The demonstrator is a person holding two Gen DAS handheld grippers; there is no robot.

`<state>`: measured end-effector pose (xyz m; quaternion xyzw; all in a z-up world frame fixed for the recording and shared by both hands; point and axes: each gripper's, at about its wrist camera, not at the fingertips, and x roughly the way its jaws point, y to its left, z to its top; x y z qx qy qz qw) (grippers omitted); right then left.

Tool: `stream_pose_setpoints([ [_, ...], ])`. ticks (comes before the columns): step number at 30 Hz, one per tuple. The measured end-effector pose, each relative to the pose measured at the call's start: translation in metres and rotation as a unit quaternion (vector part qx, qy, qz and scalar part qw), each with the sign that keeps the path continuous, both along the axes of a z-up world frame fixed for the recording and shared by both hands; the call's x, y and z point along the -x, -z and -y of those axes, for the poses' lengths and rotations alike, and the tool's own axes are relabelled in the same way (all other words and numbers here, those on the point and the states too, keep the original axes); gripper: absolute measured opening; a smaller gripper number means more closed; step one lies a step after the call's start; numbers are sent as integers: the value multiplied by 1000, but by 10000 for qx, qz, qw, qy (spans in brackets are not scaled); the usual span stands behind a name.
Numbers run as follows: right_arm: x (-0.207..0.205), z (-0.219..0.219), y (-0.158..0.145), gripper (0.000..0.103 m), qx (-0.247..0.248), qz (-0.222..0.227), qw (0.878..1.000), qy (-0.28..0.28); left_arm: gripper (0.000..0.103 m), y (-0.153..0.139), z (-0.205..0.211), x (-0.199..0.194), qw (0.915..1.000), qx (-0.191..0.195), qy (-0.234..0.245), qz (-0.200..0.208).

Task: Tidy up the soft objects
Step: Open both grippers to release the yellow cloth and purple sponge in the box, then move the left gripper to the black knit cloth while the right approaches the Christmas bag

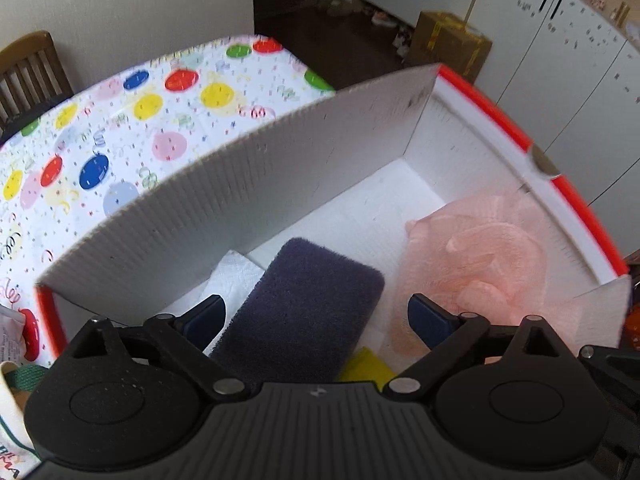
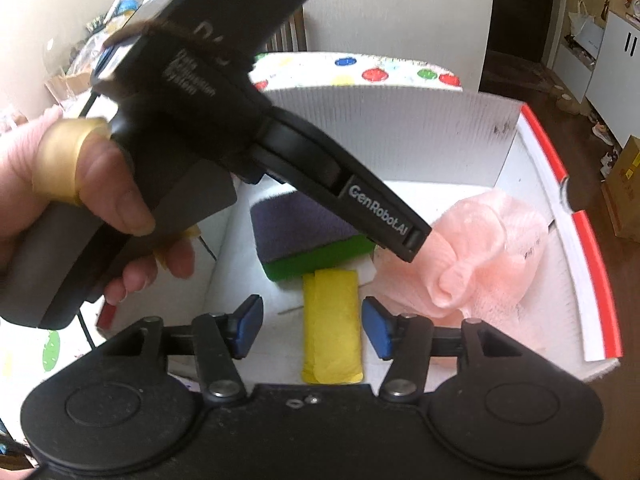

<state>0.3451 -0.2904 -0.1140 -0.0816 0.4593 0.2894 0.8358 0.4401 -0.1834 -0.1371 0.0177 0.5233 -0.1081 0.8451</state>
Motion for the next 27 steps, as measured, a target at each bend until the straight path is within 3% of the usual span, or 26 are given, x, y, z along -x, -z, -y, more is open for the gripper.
stream_pose_setpoints([
  [20,39,17,-57,64,-666,561,9954,410,98,-89,-43,79,9913,616,-4,1165],
  [27,51,11,-68,67,-855,730,9926,450,98,-109,-64,114,9865,630,30,1511],
])
